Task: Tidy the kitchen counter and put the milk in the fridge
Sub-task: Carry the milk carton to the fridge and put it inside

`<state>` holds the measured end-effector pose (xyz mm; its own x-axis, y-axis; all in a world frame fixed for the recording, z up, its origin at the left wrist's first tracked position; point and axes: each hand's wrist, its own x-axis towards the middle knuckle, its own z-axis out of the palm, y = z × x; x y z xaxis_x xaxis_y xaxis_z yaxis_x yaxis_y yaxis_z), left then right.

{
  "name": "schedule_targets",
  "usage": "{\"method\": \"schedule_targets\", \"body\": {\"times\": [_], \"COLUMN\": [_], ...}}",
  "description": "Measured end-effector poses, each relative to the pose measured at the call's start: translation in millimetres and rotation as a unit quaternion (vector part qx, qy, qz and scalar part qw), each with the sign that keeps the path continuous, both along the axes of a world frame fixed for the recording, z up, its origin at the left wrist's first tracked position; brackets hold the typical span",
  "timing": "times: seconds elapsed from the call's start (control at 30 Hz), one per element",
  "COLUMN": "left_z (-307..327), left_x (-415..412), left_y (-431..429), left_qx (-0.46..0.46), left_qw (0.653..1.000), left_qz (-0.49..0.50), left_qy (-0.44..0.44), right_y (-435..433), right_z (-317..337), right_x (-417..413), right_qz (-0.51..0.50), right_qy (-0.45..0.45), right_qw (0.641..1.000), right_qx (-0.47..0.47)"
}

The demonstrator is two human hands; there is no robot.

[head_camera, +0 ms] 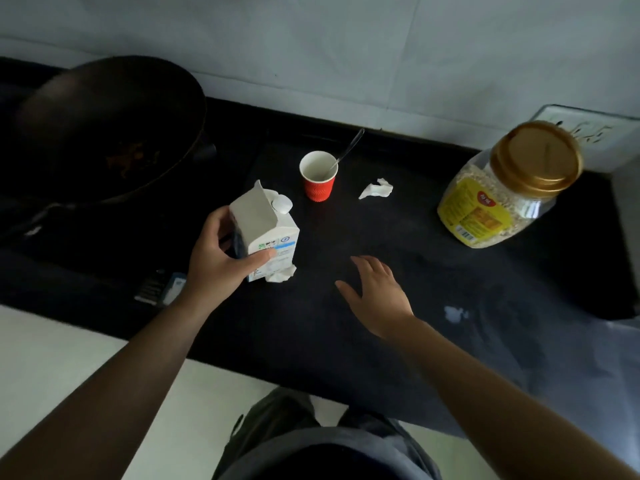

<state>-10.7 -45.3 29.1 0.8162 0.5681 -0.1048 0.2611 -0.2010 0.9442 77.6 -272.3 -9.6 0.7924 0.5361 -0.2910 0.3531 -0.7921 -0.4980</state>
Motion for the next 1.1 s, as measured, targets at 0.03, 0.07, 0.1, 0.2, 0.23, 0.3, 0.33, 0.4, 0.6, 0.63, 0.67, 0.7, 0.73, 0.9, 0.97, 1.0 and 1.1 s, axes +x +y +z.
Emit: {"method": "schedule_targets", "body": {"times": [0.03, 0.07, 0.1, 0.2, 0.23, 0.3, 0.33, 0.4, 0.6, 0.63, 0.67, 0.7, 0.73, 0.9, 0.97, 1.0, 1.1], "left_z": [4, 7, 8, 6, 3, -3, -7, -13, -19, -18, -18, -19, -19, -19, -20, -21, -22], "left_x": [-12, -26, -41, -91, -109, -142, -159, -192, -277, -290, -302, -315, -328, -405, -443, -464, -530], "left_y": [-12, -26, -41, -91, -109, -143, -159, -187, -237, -242, -246, -250, -255, -270, -274, -275, -279], "left_qx": [-0.004, -0.015, -0.029, -0.070, -0.077, -0.075, -0.073, -0.070, -0.040, -0.037, -0.039, -0.045, -0.050, -0.065, -0.071, -0.074, -0.077], "left_qw": [1.000, 1.000, 0.999, 0.995, 0.993, 0.990, 0.987, 0.982, 0.974, 0.971, 0.968, 0.962, 0.955, 0.923, 0.906, 0.897, 0.862], "left_qz": [0.010, 0.022, 0.034, 0.073, 0.089, 0.121, 0.139, 0.166, 0.193, 0.206, 0.224, 0.248, 0.274, 0.371, 0.411, 0.431, 0.499], "left_qy": [-0.005, -0.011, -0.014, -0.025, -0.021, 0.004, 0.022, 0.048, 0.112, 0.112, 0.109, 0.105, 0.100, 0.080, 0.069, 0.064, 0.050], "right_y": [-12, -24, -37, -75, -87, -110, -120, -136, -147, -145, -141, -137, -132, -96, -77, -66, -29], "right_z": [6, 12, 16, 21, 21, 18, 16, 13, 10, 12, 13, 14, 14, 14, 13, 13, 12], "right_x": [-10, -21, -33, -69, -80, -98, -105, -120, -161, -168, -175, -182, -191, -253, -288, -307, -373], "right_qz": [0.005, 0.009, 0.012, 0.021, 0.027, 0.042, 0.051, 0.078, 0.216, 0.243, 0.269, 0.294, 0.321, 0.458, 0.503, 0.522, 0.576], "right_qy": [0.002, 0.005, 0.010, 0.029, 0.036, 0.056, 0.069, 0.090, 0.124, 0.127, 0.127, 0.124, 0.120, 0.108, 0.100, 0.094, 0.089], "right_qw": [1.000, 1.000, 0.999, 0.997, 0.996, 0.995, 0.993, 0.990, 0.968, 0.961, 0.955, 0.948, 0.939, 0.882, 0.858, 0.847, 0.812], "right_qx": [0.012, 0.025, 0.039, 0.071, 0.075, 0.076, 0.075, 0.078, 0.036, 0.028, 0.024, 0.022, 0.020, -0.016, -0.025, -0.028, -0.026]}}
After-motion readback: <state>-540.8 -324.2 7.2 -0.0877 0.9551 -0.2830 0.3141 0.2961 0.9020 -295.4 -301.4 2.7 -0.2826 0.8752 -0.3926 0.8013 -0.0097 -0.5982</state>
